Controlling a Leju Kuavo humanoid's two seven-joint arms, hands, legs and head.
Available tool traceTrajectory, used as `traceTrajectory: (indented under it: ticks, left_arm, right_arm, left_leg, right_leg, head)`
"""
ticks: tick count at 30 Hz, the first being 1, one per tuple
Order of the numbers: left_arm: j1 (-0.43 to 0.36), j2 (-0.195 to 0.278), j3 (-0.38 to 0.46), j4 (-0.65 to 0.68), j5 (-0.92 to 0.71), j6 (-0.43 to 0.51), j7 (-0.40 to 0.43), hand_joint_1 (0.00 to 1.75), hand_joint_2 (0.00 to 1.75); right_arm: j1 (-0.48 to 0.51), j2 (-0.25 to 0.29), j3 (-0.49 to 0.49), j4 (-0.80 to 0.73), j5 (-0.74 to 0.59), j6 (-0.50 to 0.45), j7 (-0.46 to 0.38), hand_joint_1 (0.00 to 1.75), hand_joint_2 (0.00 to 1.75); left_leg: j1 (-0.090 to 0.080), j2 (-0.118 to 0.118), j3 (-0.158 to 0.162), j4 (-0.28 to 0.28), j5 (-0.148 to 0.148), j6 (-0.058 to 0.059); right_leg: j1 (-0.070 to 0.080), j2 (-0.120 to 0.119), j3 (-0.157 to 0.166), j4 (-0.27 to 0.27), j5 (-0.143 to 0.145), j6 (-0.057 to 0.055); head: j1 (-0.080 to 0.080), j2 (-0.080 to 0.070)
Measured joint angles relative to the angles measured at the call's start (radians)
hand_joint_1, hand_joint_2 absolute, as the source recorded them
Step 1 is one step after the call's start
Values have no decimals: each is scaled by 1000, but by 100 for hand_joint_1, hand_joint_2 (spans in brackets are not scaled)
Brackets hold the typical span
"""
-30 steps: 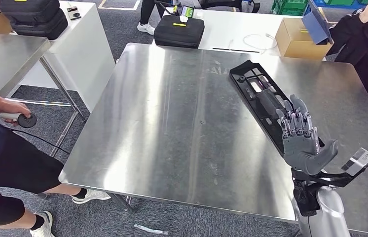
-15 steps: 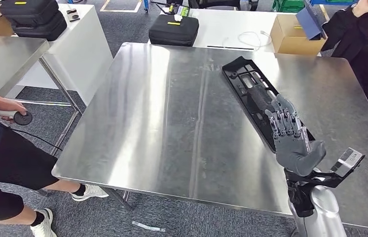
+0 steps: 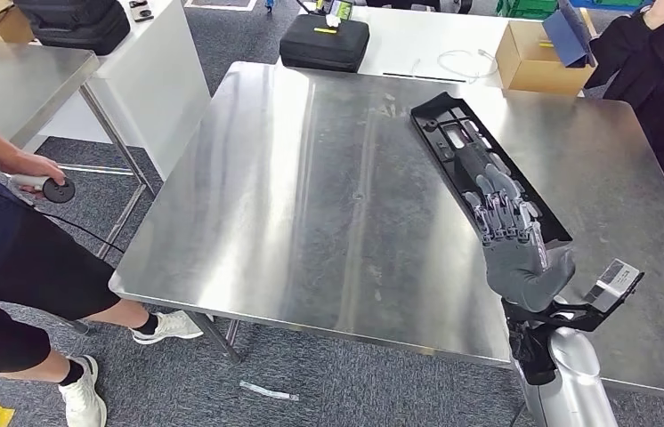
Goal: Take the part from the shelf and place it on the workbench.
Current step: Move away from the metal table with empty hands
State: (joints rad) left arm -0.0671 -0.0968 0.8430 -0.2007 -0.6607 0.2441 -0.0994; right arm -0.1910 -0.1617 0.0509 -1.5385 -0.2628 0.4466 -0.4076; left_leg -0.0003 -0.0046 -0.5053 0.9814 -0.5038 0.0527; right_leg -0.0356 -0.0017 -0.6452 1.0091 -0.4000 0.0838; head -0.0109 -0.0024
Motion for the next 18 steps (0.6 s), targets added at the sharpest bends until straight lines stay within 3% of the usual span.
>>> traceTrajectory:
  ticks: [2, 4, 5, 6, 7, 8, 10, 11, 13, 15, 16, 18]
  left_arm:
    - [-1, 1, 0, 0, 0, 0, 0, 0, 0]
    - [-1, 1, 0, 0, 0, 0, 0, 0, 0]
    - [-1, 1, 0, 0, 0, 0, 0, 0, 0]
    - [-1, 0, 0, 0, 1, 1, 1, 0, 0]
    - [-1, -1, 0, 0, 1, 3, 2, 0, 0]
    - [-1, -2, 0, 0, 2, 5, 2, 0, 0]
    - [-1, -5, 0, 0, 2, 9, 3, 0, 0]
    - [-1, -5, 0, 0, 2, 10, 2, 0, 0]
    - [-1, -6, 1, 0, 0, 11, 1, 0, 0]
    - [0, -6, 1, 0, -1, 12, 1, 0, 0]
    - [0, -6, 2, 0, -2, 13, 1, 0, 0]
    - [0, -6, 3, 0, -3, 14, 1, 0, 0]
  right_arm:
    - [0, -1, 1, 1, 0, 0, 0, 0, 0]
    - [0, -1, 3, 3, 0, 0, 0, 0, 0]
    - [0, -1, 4, 5, 0, -1, 0, 0, 0]
    - [0, -1, 5, 7, 0, -1, 0, 0, 0]
    - [-2, 0, 6, 9, 0, -2, 0, 0, 0]
    - [-5, -1, 7, 12, 0, -2, -1, 0, 0]
    - [-16, -1, 10, 17, 1, -4, -7, 0, 0]
    - [-21, -3, 11, 20, 1, -5, -11, 0, 0]
    - [-24, -6, 13, 27, 0, -9, -20, 0, 0]
    - [-24, -8, 14, 34, -2, -15, -29, 0, 0]
    - [-24, -8, 15, 36, -4, -17, -32, 0, 0]
    - [-24, -9, 15, 40, -7, -22, -39, 0, 0]
  left_leg:
    - [3, 5, -7, -13, 20, 10]
    - [1, 7, -23, -10, 29, 15]
    - [0, 9, -32, -6, 32, 15]
    - [-1, 9, -40, -1, 35, 15]
    - [-1, 9, -47, 5, 36, 14]
    - [0, 9, -54, 12, 38, 13]
    - [-2, 9, -68, 25, 42, 6]
    - [-4, 9, -74, 29, 45, 0]
    - [-5, 8, -79, 31, 55, -12]
    - [-2, 5, -89, 46, 39, -22]
    - [0, 4, -101, 73, 10, -27]
    - [6, 2, -139, 183, -81, -36]
  right_leg:
    - [3, -1, -30, 78, -61, -11]
    - [6, 0, -67, 213, -128, -20]
    - [6, 0, -72, 257, -144, -17]
    - [6, 0, -58, 264, -145, -11]
    - [6, 0, -25, 230, -132, -4]
    - [6, 0, 23, 162, -115, 2]
    - [12, 0, 110, 31, -99, 1]
    - [16, 1, 131, -4, -97, -5]
    - [23, 1, 130, -13, -93, -17]
    - [13, -2, 120, -15, -80, -34]
    - [8, -3, 113, -17, -72, -45]
    - [7, -6, 93, -18, -55, -61]
  head:
    - [5, 0]
    - [8, 0]
    - [8, 0]
    - [8, 0]
    - [8, 0]
    - [8, 0]
    - [8, 0]
    - [8, 0]
    - [6, 0]
    - [5, 0]
    - [3, 0]
    - [1, 0]
